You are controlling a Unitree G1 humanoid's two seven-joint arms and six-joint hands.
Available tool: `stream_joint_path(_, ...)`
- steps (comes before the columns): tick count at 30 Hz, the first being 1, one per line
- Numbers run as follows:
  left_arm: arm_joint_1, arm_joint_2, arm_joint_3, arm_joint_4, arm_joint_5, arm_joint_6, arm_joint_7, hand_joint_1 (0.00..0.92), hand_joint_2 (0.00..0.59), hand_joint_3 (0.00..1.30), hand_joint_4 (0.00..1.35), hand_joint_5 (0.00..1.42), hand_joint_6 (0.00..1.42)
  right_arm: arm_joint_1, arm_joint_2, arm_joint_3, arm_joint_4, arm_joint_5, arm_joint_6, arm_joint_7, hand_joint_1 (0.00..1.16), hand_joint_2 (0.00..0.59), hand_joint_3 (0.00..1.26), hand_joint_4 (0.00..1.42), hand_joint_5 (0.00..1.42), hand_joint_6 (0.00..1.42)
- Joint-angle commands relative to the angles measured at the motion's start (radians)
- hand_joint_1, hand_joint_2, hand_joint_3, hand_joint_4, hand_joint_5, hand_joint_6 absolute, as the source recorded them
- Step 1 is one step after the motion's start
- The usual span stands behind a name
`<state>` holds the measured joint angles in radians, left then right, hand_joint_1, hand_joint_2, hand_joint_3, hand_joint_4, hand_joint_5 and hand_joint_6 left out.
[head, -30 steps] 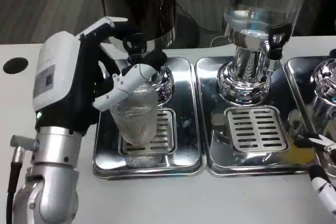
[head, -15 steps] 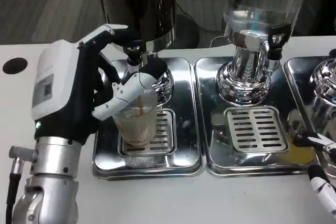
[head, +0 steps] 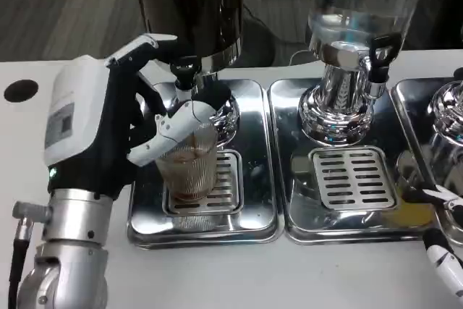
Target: Grasp the cup under the faucet to collect the drink, then remove the cup.
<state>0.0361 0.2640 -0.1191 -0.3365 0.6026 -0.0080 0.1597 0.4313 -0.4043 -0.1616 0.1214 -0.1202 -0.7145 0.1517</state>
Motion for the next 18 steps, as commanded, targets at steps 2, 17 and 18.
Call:
stream_joint_path(2, 0.013, 0.002, -0.018, 0.021, 0.012, -0.003, -0.023, 0.000, 0.042, 0.49, 0.46, 0.89, 1.10, -0.007, -0.003, -0.003, -0.007, 0.009, 0.004, 0.005, 0.39, 0.444, 0.31, 0.14, 0.12, 0.02)
stream_joint_path(17, 0.017, 0.000, -0.021, 0.026, 0.009, -0.009, -0.022, 0.000, 0.046, 0.49, 0.46, 0.89, 1.09, -0.010, -0.013, -0.008, -0.015, 0.005, 0.007, 0.010, 0.39, 0.444, 0.31, 0.14, 0.12, 0.02)
stream_joint_path(18, 0.018, 0.000, -0.021, 0.026, 0.009, -0.010, -0.022, 0.000, 0.046, 0.49, 0.46, 0.89, 1.09, -0.011, -0.014, -0.008, -0.015, 0.004, 0.007, 0.011, 0.39, 0.444, 0.31, 0.14, 0.12, 0.02)
